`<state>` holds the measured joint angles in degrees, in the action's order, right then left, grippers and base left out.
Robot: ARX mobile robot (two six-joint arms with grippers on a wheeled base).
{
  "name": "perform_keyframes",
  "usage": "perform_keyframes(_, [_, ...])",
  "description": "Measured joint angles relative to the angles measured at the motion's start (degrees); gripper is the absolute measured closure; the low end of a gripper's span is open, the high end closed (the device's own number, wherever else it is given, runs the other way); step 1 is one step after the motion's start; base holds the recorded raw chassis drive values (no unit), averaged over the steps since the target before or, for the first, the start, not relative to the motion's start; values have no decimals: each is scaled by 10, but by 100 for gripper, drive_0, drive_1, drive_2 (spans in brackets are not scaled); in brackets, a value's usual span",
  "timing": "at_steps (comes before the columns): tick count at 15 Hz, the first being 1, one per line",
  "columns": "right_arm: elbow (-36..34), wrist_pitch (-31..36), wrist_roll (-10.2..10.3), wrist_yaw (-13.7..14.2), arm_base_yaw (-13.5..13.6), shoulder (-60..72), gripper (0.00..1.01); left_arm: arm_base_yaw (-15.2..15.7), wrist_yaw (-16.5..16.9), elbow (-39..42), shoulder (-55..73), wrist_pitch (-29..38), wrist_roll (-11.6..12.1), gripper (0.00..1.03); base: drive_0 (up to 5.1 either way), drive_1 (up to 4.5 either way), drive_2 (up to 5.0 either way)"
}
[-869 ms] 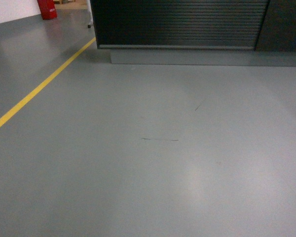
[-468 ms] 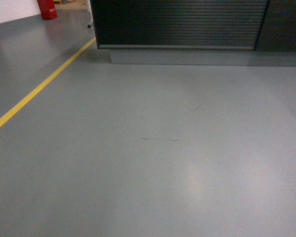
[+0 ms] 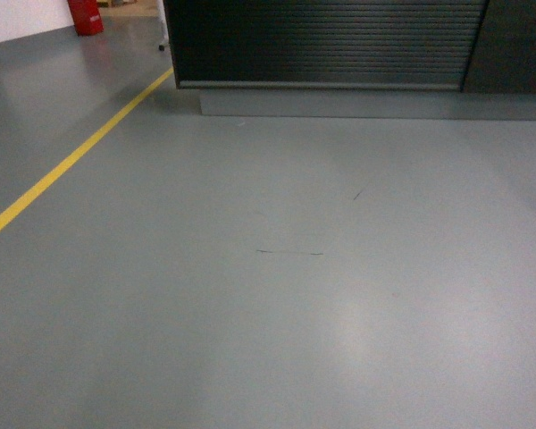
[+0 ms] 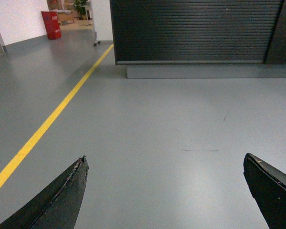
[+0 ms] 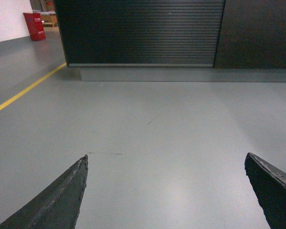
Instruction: Place dark red mango on scale at checkout
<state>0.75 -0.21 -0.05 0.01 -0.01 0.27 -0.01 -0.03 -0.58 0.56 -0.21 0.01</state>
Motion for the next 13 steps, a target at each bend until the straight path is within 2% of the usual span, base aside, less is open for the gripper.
perform_keyframes(11, [0,0,0,0,0,0,3,0,0,0,0,0,0,5,0,0,0])
perform_keyframes(13, [0,0,0,0,0,0,3,0,0,0,0,0,0,5,1,160,-158])
